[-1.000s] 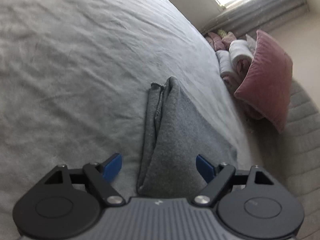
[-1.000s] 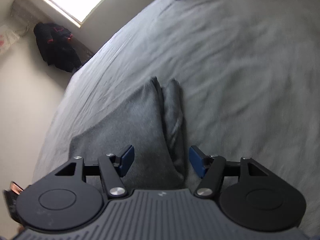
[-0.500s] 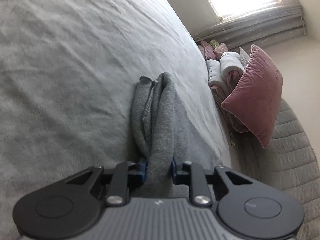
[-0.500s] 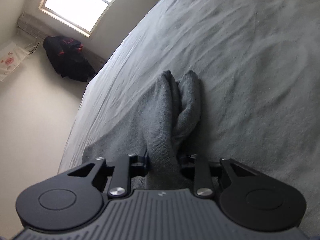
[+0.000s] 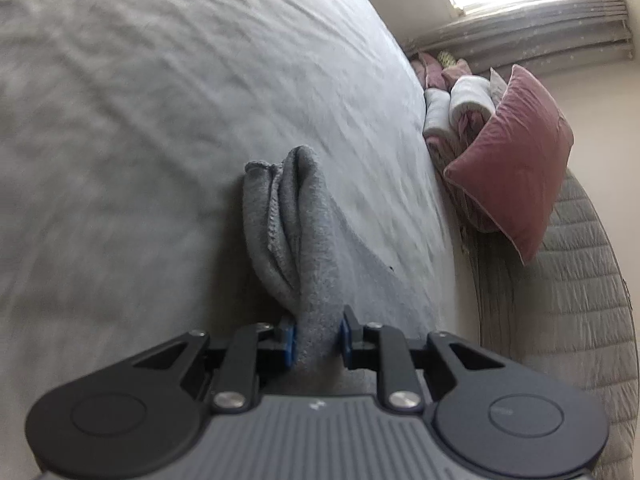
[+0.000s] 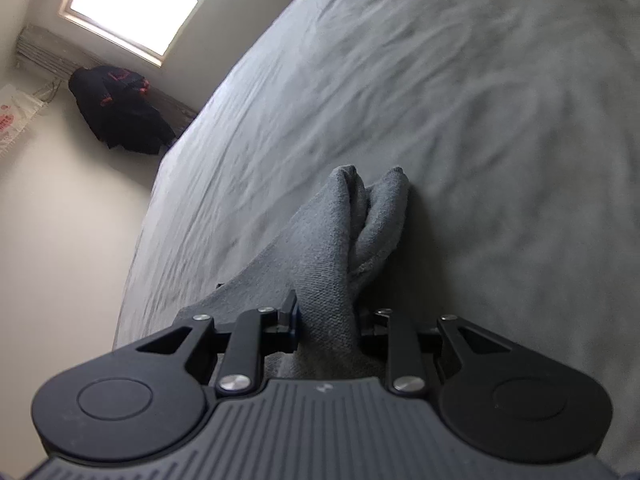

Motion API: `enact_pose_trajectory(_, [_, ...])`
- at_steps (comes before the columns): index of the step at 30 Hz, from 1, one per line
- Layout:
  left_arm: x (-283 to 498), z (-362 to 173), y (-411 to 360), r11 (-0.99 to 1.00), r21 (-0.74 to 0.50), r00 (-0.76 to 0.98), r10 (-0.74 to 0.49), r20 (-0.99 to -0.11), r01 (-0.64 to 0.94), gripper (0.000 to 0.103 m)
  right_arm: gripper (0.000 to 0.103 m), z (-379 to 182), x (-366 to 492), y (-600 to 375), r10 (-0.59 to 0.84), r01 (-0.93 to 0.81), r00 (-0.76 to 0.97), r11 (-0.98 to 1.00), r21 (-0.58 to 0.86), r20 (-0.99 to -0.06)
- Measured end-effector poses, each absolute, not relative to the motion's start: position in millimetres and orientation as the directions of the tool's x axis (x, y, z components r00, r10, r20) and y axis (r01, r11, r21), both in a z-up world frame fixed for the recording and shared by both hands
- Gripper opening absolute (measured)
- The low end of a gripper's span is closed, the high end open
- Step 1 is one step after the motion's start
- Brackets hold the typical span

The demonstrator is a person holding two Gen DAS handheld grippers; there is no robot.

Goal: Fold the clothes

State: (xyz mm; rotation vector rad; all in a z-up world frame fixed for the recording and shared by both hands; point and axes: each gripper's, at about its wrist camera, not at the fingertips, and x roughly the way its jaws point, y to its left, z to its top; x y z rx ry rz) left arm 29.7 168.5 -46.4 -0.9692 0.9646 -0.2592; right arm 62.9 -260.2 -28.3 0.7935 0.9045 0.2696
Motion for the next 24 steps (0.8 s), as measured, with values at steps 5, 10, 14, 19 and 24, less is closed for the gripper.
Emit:
enact_pose_trajectory(5, [-8.7, -46.4, 172.2, 0.577, -0.789, 0.548, -0.598, -0.585, -0.212, 0.021, 0.027, -27.4, 36.8, -270.2, 0.529, 0.114, 0.567, 0.709, 0.696, -0.632])
enact_pose_trajectory(10, [-28.1, -60.0, 175.8, 0.583, -0.789, 0.551, -0.601, -0.579, -0.193, 0.024, 0.029, -30.4, 29.1, -270.7, 0.524, 0.082, 0.555, 0.738, 0.670, -0.646])
enact_pose_trajectory(14, [-29.2, -74.4, 178.8, 0.620, -0.767, 0.571, -0.575, -0.586, -0.163, 0.035, 0.039, -45.3, 31.0, -263.7, 0.456, 0.080, 0.571, 0.797, 0.598, -0.683])
enact_pose_trajectory(19, [-23.4, -76.8, 178.2, 0.591, -0.800, 0.645, -0.572, -0.506, -0.103, 0.053, 0.052, -35.9, 25.2, -251.7, 0.350, 0.010, 0.651, 0.883, 0.469, -0.673])
enact_pose_trajectory(24, [-18.1, -80.9, 168.6, 0.595, -0.802, 0.693, -0.553, -0.462, -0.060, 0.061, 0.056, -16.0, 0.3, -219.7, 0.213, -0.110, 0.812, 0.970, 0.215, -0.544])
